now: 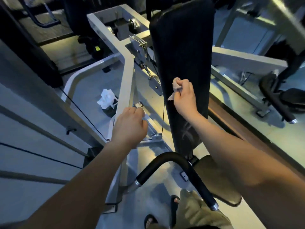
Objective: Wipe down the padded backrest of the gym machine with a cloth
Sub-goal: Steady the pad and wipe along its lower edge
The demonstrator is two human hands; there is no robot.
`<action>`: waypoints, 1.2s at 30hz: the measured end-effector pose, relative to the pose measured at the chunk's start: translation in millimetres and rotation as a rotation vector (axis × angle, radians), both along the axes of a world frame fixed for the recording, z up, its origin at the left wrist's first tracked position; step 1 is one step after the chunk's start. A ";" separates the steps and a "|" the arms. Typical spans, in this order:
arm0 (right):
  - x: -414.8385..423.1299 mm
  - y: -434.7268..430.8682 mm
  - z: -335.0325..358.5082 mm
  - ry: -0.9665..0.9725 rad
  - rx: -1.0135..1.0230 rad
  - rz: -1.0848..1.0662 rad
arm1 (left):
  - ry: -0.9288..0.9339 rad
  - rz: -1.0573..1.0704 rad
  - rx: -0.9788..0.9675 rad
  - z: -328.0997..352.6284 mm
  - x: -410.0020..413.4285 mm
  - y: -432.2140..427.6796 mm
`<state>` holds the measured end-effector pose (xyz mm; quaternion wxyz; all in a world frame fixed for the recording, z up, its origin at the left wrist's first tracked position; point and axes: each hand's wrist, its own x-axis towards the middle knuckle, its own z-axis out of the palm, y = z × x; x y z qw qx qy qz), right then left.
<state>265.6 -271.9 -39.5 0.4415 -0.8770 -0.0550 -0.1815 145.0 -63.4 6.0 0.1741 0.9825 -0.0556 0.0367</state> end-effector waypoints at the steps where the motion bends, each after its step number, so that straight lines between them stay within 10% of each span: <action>1: 4.6 -7.6 9.8 -0.003 0.000 -0.013 | 0.011 0.023 -0.018 7.6 -3.4 -3.4; 11: 105.6 -19.7 112.5 -0.416 -0.135 0.083 | -0.029 0.305 -0.153 39.5 9.3 -51.8; 19: 64.3 -87.0 -16.6 -0.379 -0.599 0.730 | -0.025 0.506 -0.285 39.1 26.4 -123.3; 27: 142.5 -35.0 143.0 -0.681 -0.346 0.502 | -0.066 0.646 -0.320 53.3 30.8 -156.9; 36: 106.0 -106.8 14.2 -0.708 -0.748 0.909 | -0.108 0.751 -0.324 65.3 26.8 -171.0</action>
